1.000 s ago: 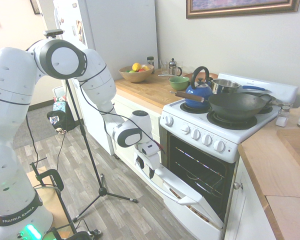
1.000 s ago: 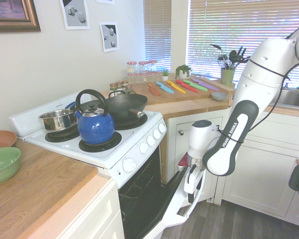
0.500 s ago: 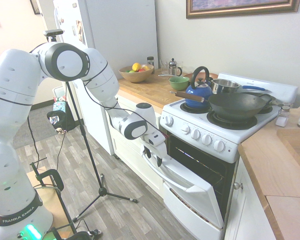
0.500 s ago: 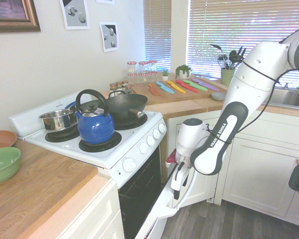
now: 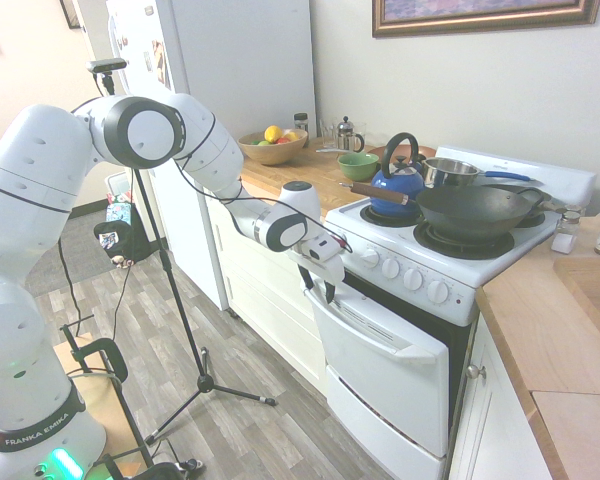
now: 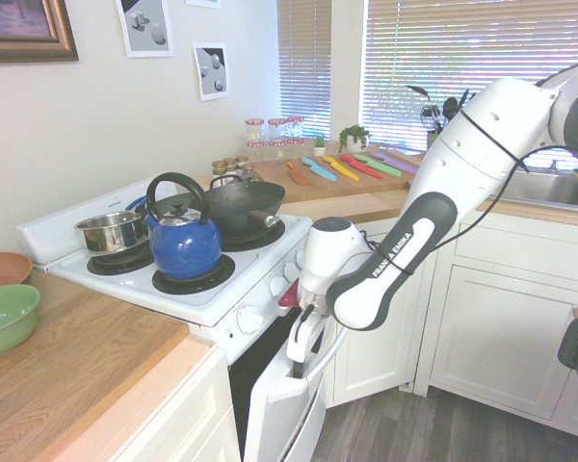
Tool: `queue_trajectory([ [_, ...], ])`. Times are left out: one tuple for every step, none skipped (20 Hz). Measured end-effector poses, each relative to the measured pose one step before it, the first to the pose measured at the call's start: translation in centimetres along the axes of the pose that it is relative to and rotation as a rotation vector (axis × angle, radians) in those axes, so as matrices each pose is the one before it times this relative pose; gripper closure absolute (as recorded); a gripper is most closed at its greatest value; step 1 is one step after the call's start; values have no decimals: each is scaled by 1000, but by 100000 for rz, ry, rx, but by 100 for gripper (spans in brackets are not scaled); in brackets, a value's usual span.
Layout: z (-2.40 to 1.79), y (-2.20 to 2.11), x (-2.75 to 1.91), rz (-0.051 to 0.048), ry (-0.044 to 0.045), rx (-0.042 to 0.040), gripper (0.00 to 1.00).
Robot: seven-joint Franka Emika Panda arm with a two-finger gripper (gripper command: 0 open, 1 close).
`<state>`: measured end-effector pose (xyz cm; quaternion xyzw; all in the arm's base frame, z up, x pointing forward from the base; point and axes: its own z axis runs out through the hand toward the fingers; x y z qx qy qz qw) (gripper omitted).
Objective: Close the oven
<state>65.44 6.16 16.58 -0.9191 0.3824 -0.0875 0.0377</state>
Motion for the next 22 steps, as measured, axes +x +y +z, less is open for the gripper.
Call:
queue_trajectory([
  [-127,-567,448,-191,436,129,0],
  [-213,-539,440,-285,495,266,0],
  [-359,-550,412,-414,711,603,0],
  [-525,-652,352,-518,813,906,0],
  [-639,-663,351,-382,840,1032,0],
  [-550,-437,96,-281,-42,271,0],
  [-356,-240,-231,-423,-711,-466,0],
  [-417,-105,-216,-276,-577,-376,0],
  [-575,161,-211,-11,-572,-435,0],
  [-762,478,-161,346,-608,-615,0],
  [-994,827,-98,748,-688,-848,0],
  [-1101,1126,-96,1005,-1155,-1426,0],
  [-1267,1217,-62,946,-990,-1377,0],
  [-1236,1334,-87,646,-1015,-1763,0],
  [-1188,1511,-161,497,-1041,-1831,0],
  [-1030,1556,-296,485,-1148,-1815,0],
  [-1039,1888,-434,877,-1187,-1492,0],
  [-693,1670,-455,775,-1338,-1542,0],
  [-548,1786,-576,564,-1538,-1911,0],
  [-441,1756,-623,368,-1387,-2042,0],
  [-342,1735,-692,437,-1451,-1576,0],
  [-295,1652,-851,199,-1745,-807,0],
])
